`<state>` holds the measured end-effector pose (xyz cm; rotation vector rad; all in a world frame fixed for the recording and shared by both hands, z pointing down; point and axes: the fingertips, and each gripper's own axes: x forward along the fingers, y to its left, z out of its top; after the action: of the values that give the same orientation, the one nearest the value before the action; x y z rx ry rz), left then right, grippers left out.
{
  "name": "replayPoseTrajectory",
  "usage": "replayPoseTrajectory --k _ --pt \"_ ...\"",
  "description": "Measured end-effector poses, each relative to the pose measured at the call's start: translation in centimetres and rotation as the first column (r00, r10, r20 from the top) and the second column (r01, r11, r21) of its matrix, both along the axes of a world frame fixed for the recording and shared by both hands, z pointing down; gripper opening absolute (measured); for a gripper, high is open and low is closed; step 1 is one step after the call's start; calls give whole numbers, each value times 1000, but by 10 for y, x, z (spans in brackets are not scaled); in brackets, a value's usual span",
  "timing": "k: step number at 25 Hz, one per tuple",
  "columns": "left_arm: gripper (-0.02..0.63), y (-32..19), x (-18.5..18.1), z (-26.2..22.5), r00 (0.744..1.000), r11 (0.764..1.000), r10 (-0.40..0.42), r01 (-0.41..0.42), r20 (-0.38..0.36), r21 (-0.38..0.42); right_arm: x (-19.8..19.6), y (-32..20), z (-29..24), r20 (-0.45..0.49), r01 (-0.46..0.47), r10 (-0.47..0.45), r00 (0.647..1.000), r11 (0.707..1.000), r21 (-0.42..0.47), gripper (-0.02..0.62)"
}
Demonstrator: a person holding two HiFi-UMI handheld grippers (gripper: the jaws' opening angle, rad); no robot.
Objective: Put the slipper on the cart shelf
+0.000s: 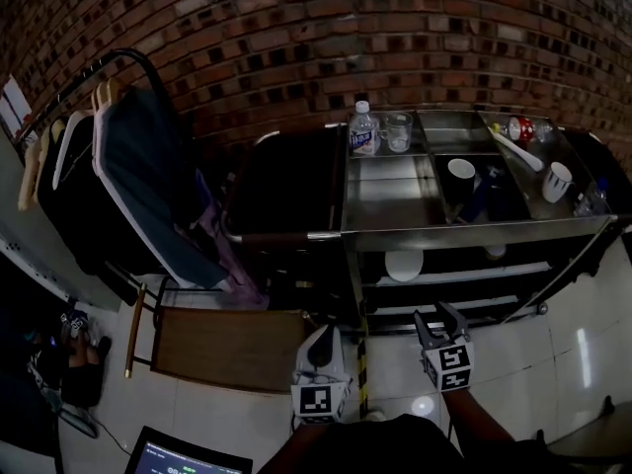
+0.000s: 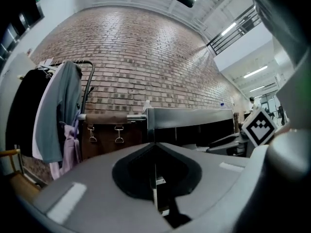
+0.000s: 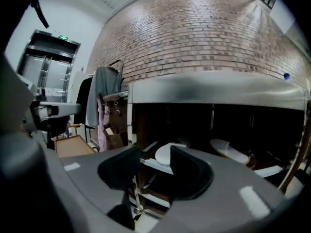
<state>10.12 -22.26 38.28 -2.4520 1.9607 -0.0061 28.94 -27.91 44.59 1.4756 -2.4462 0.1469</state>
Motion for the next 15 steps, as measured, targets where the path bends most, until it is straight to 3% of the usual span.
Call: replayPoseTrajectory --k 4,9,15 --pt "13 7 13 -17 999 999 37 -36 -22 9 15 43 -6 -21 -18 18 1000 1000 21 3" --pt "13 13 11 -24 1000 1000 14 -15 12 4 12 63 -25 -12 -14 15 1000 996 86 2" --pt "13 37 26 -28 998 998 51 -51 39 21 -1 84 -48 -2 1 -1 1000 984 180 2"
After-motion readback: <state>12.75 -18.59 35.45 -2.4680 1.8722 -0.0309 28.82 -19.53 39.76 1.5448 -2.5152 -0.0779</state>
